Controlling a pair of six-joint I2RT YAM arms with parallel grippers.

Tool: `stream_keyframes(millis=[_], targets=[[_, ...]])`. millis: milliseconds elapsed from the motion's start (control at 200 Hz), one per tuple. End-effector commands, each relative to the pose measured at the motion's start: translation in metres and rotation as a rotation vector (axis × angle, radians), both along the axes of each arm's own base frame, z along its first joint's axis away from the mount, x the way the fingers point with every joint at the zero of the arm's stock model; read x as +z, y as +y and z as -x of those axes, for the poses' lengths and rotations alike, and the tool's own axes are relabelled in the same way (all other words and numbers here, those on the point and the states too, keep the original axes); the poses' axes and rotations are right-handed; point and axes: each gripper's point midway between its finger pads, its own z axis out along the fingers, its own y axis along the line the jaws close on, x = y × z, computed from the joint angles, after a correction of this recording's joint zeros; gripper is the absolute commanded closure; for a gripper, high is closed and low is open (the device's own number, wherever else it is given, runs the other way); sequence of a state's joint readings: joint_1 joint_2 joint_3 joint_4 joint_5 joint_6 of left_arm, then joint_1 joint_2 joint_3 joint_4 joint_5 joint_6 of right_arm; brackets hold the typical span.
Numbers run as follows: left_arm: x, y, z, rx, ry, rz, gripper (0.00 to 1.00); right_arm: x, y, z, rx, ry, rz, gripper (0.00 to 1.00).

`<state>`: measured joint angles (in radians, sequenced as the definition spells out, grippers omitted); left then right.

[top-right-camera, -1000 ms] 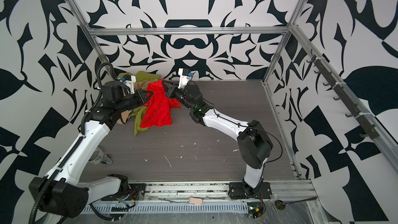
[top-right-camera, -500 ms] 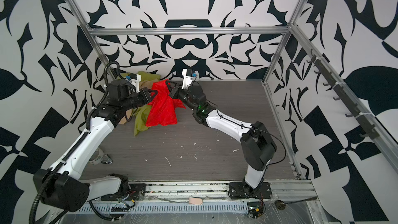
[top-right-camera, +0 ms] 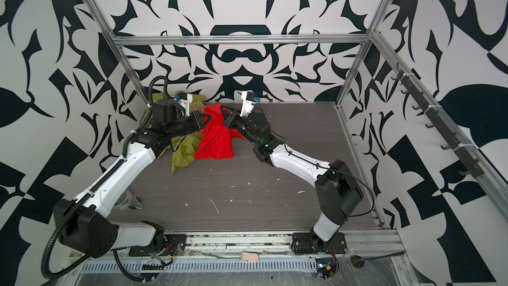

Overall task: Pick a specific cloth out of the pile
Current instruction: 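Carry the red cloth with both grippers away from the pile onto open table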

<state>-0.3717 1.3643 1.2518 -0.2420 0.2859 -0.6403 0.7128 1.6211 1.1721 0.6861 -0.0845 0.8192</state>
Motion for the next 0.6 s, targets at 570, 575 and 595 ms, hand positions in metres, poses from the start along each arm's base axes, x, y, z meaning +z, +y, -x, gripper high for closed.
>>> stream_keyframes(millis=[570, 575, 595], targets=[[0.026, -0.123, 0.013, -0.222, -0.062, 0.042, 1.00, 0.034, -0.111, 0.069, -0.221, -0.128, 0.122, 1.00], [0.026, -0.124, 0.013, -0.223, -0.062, 0.042, 1.00, 0.033, -0.111, 0.069, -0.223, -0.128, 0.123, 1.00], [0.024, -0.127, 0.014, -0.230, -0.060, 0.041, 1.00, 0.032, -0.114, 0.070, -0.229, -0.125, 0.129, 1.00]])
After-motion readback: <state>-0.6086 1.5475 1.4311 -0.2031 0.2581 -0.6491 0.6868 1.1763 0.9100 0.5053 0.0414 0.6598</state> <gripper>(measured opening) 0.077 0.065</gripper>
